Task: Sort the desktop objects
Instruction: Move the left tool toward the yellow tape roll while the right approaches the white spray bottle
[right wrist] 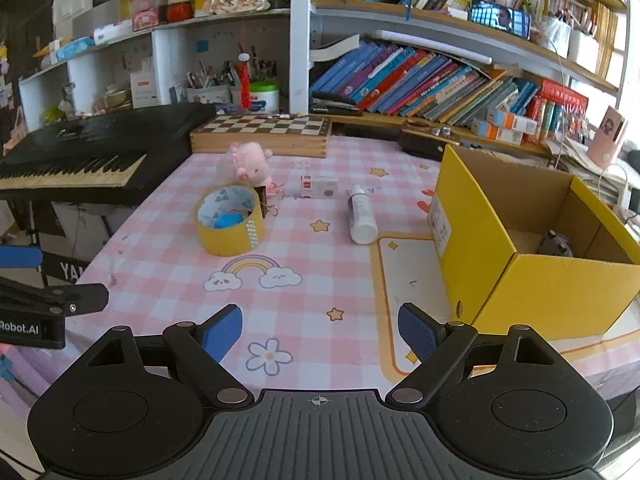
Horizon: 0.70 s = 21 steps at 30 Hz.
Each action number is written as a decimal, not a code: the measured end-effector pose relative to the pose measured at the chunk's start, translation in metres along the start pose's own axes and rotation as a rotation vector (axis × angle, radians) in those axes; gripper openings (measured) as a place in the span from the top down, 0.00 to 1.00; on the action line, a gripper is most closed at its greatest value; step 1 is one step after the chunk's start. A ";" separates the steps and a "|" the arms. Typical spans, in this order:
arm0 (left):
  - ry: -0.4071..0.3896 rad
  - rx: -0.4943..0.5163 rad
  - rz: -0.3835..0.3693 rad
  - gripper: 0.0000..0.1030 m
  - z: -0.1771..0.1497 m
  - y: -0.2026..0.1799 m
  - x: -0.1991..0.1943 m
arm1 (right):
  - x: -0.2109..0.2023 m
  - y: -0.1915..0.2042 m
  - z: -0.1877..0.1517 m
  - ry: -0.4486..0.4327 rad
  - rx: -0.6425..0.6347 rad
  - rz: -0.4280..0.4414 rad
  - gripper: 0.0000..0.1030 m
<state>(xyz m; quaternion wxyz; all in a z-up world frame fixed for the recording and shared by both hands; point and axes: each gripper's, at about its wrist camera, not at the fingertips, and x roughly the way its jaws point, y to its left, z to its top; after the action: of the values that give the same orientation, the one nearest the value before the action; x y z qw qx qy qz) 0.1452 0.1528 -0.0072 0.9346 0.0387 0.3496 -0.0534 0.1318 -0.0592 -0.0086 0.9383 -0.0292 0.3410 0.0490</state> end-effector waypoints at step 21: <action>0.034 -0.027 0.018 0.00 0.038 -0.015 0.062 | 0.071 -0.019 0.036 0.052 -0.003 0.014 0.15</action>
<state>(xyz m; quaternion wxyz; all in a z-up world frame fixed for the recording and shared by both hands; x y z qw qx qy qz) 0.2149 0.1293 -0.0200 0.9294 0.0301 0.3658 -0.0397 0.2107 -0.0694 -0.0259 0.9287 -0.0293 0.3654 0.0553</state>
